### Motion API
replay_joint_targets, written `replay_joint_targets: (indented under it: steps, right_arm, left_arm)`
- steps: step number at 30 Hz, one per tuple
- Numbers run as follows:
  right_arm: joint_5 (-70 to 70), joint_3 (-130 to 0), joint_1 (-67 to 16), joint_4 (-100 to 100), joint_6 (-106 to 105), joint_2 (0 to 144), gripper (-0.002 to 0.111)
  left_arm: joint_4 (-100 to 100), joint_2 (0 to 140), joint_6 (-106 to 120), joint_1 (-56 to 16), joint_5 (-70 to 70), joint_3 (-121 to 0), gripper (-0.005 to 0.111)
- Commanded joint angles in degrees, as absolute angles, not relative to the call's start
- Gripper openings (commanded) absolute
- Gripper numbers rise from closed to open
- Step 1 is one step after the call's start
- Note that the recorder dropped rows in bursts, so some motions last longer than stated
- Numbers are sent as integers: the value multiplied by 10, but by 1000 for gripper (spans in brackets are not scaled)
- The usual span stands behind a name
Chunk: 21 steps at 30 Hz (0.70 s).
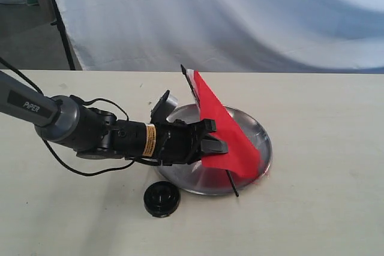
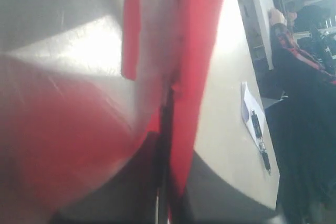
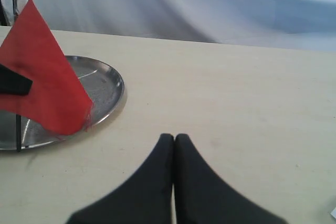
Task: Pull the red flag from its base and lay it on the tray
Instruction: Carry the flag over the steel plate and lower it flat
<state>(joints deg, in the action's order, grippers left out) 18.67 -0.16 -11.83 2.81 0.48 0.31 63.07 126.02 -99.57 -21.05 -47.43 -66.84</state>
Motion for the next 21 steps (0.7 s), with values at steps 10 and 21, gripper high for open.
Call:
replay_joint_targets:
  steps: [10, 21]
  right_arm:
    - [183, 0, -115, 28, 6, 0, 0]
    - [183, 0, -115, 28, 6, 0, 0]
  left_arm:
    - [625, 1260, -1008, -214, -375, -678, 0]
    - [630, 1260, -1008, -214, -371, -678, 13]
